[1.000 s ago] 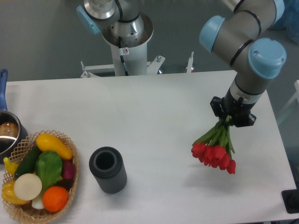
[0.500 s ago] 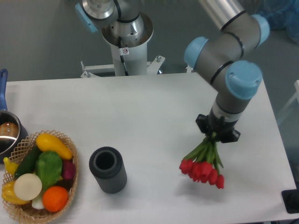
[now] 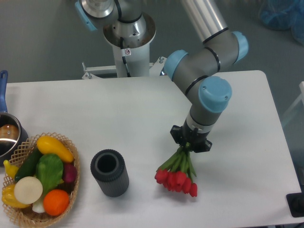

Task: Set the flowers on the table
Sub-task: 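Carry the tulips toward the grey vase, lowering them to the table, then open the gripper to release the tulips onto the table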

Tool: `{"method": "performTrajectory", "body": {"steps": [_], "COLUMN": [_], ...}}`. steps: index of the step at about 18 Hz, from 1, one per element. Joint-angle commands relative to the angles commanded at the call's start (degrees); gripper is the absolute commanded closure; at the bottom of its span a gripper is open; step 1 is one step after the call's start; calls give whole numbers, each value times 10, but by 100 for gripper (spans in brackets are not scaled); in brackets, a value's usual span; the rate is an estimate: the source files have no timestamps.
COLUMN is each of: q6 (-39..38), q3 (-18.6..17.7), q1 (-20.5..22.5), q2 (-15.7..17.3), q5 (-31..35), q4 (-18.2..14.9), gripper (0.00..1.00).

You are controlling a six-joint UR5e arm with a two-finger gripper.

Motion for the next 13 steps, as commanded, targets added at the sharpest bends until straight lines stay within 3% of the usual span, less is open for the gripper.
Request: {"method": "performTrajectory", "body": {"steps": [3, 6, 9, 13], "q6": [4, 7, 17, 25], "q3": [2, 3, 3, 6], "q1": [2, 1, 11, 49], "q2": [0, 11, 31, 46], "q5": [-2, 10, 38, 43], "q4": [2, 4, 45, 64], "gripper": [1, 0, 0, 0]}}
